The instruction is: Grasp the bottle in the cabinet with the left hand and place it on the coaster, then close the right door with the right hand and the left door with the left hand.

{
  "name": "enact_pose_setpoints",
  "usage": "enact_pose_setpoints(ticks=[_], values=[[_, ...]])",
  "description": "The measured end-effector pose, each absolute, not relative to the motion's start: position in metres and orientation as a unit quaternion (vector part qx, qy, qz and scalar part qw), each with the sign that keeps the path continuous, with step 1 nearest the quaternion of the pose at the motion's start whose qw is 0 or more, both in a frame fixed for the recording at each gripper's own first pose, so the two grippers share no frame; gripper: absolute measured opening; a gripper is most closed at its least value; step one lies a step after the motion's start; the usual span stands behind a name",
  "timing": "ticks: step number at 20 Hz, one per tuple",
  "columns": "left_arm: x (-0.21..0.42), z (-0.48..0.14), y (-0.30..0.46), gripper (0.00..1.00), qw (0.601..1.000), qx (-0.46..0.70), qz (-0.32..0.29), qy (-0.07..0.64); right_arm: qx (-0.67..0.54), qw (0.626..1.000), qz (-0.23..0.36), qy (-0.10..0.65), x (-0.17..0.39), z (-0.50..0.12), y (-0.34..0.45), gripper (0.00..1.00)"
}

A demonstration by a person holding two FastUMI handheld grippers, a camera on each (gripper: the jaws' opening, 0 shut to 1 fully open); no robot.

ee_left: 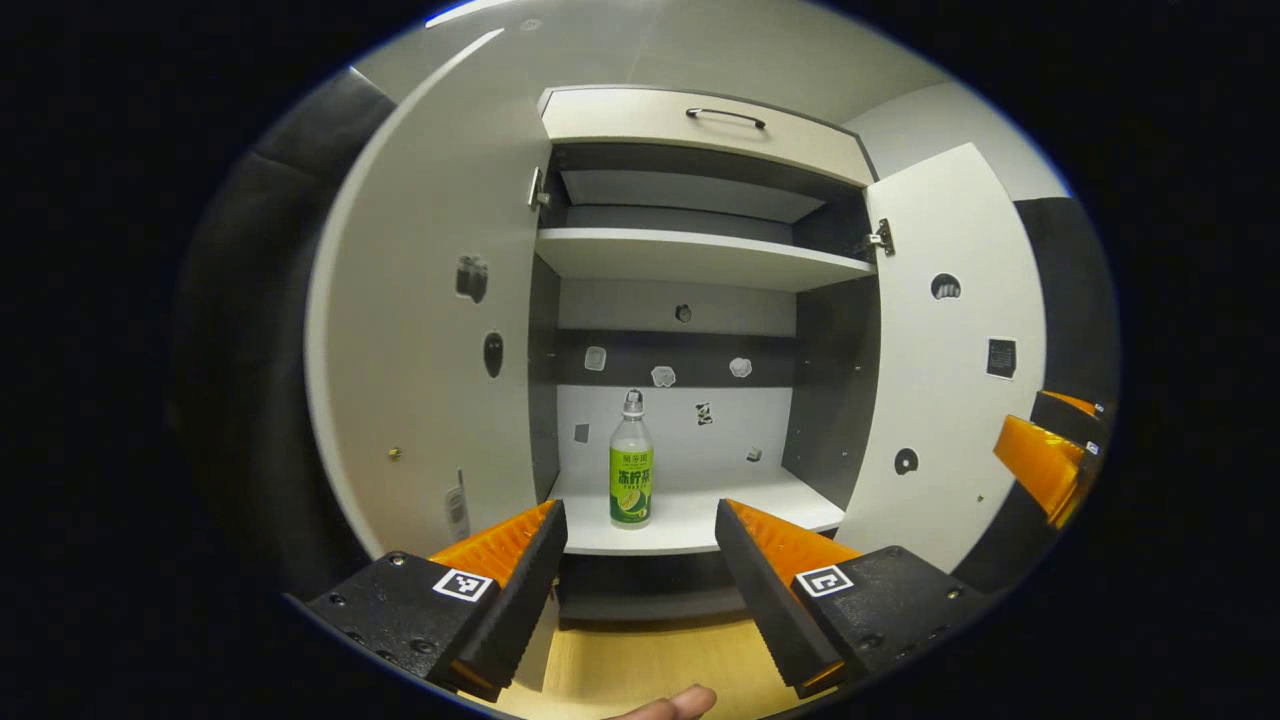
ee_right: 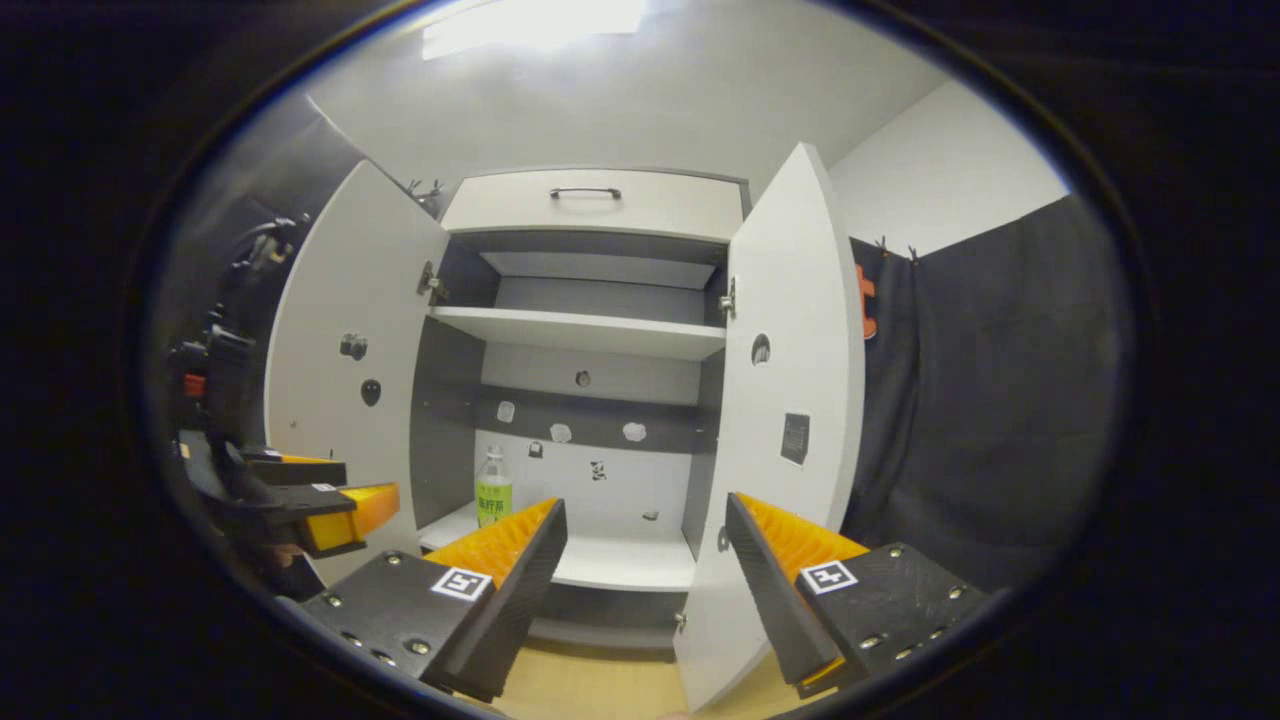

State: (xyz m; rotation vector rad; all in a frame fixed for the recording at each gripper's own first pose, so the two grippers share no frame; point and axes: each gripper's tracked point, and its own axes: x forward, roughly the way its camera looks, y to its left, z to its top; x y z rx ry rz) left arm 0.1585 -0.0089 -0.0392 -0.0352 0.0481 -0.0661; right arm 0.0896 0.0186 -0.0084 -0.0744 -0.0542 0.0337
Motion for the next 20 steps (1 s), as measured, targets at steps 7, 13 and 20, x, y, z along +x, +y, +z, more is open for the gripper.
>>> enact_pose_setpoints(ticks=[7,13,20], values=[[0.268,-0.059,-0.019,0.95,0.997,-0.049,-0.053,0.022,-0.039,0.999,0.018,-0.026,0.118,-0.013,0.012,0.96],[0.346,-0.085,-0.015,0.98,0.997,-0.054,-0.044,0.032,-0.049,0.998,0.001,-0.025,0.127,-0.019,-0.005,0.96],[0.413,-0.131,-0.004,0.98,0.997,-0.035,-0.014,0.064,-0.064,0.997,-0.004,-0.033,0.111,-0.024,-0.018,1.00]])
